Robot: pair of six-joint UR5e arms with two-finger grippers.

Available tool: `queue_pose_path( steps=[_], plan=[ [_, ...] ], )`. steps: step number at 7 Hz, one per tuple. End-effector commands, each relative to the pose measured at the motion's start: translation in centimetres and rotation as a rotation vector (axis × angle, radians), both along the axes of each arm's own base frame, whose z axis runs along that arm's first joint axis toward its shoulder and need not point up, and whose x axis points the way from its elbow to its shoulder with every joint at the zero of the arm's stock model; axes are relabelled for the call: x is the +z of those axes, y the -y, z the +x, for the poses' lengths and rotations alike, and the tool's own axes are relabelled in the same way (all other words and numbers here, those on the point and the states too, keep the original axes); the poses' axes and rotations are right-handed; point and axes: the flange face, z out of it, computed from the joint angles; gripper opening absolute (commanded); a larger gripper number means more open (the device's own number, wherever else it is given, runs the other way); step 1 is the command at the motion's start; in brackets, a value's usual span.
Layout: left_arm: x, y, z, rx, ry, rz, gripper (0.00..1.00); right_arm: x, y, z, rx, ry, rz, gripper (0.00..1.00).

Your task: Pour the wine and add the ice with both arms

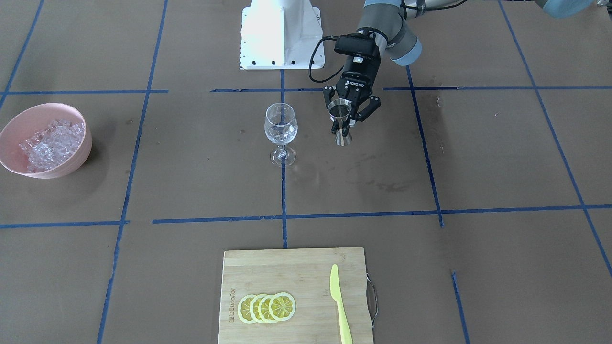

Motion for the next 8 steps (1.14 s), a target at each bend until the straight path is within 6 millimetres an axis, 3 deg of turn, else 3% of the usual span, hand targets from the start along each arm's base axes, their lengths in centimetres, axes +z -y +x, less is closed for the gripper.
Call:
queue_pose_path(
  steps=[1,3,4,5,8],
  plan=[
    [-3.0,0.1,0.8,0.000,0.098,0.041,0.00,0.8,-0.6,0.0,0.002,-0.001,-0.011,1.00],
    [-3.6,-0.1,1.1,0.003,0.201,0.096,0.00,1.2,-1.1,0.1,0.002,-0.003,-0.019,1.00],
    [-4.8,-0.7,1.3,-0.040,0.273,0.144,0.00,1.5,-1.1,0.1,0.002,-0.004,-0.023,1.00],
    [-4.9,-2.6,2.8,-0.030,0.291,0.152,0.00,1.5,-1.1,0.1,0.002,-0.004,-0.025,1.00],
    [-6.0,-3.3,3.3,-0.072,0.465,0.235,0.00,2.4,-1.3,0.1,0.002,-0.005,-0.043,1.00]
  ],
)
